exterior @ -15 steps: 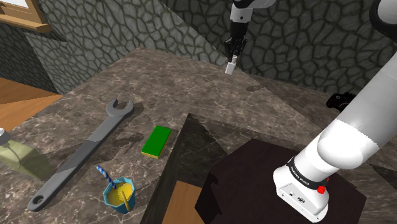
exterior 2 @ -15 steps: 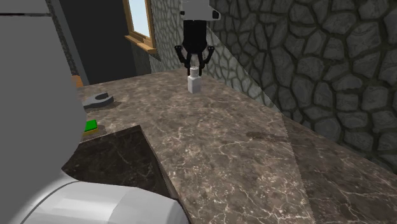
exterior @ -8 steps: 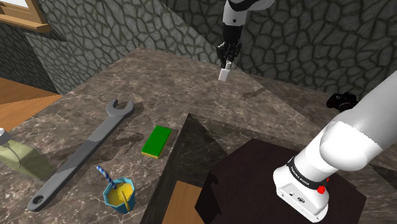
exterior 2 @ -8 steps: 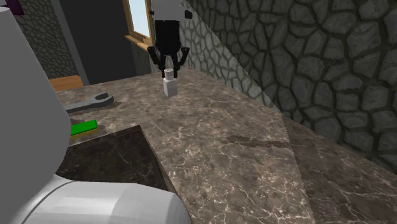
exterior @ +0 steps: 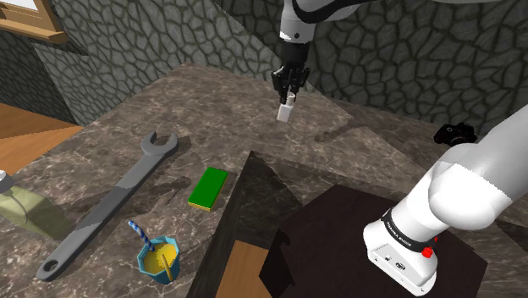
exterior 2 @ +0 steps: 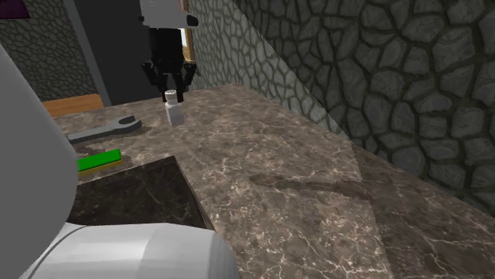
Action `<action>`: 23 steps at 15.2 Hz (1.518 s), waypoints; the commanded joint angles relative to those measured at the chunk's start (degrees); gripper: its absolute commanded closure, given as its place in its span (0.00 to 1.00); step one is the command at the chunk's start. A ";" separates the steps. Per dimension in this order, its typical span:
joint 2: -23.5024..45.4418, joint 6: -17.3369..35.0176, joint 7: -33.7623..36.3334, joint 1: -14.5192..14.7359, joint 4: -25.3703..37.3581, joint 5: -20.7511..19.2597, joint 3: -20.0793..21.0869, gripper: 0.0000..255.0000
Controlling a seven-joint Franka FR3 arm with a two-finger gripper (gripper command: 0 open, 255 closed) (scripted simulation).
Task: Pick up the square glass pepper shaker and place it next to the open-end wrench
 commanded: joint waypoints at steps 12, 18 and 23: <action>-0.25 0.67 17.58 8.38 0.26 3.98 10.51 1.00; 3.06 1.10 26.10 12.13 3.87 4.56 15.35 1.00; 7.49 1.24 33.53 15.40 8.67 3.82 19.12 1.00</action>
